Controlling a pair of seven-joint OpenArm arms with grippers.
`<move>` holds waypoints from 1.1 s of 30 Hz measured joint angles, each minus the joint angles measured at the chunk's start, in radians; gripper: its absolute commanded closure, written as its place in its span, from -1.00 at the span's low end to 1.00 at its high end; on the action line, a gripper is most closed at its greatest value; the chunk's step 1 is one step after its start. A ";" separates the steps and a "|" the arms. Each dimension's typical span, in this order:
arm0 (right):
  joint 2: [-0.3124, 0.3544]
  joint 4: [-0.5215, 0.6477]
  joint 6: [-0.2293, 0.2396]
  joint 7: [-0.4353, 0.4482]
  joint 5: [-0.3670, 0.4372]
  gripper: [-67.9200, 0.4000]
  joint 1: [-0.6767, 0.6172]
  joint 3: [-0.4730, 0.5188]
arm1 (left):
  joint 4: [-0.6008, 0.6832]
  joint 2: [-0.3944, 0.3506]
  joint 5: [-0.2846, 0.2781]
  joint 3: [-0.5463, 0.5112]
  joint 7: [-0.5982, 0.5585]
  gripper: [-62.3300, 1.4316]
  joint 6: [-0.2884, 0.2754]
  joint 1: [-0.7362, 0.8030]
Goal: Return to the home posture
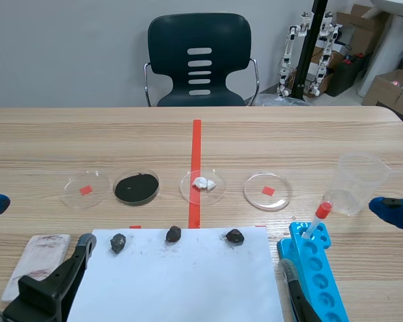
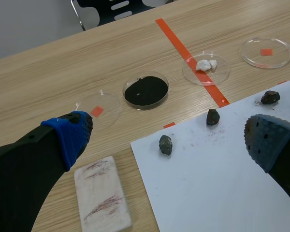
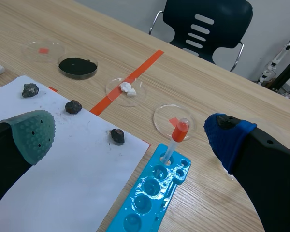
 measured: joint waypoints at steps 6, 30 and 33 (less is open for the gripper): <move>0.000 0.000 0.000 0.000 0.000 -0.93 0.000 0.000 | 0.000 0.000 0.000 0.000 0.000 -1.00 0.000 0.000; 0.000 0.000 0.000 0.000 0.000 -0.93 0.000 0.000 | 0.000 0.000 0.000 0.000 0.108 -1.00 0.000 -0.044; 0.000 0.000 0.000 0.000 0.000 -0.93 0.000 0.000 | 0.000 0.000 -0.002 0.000 0.108 -1.00 0.000 -0.044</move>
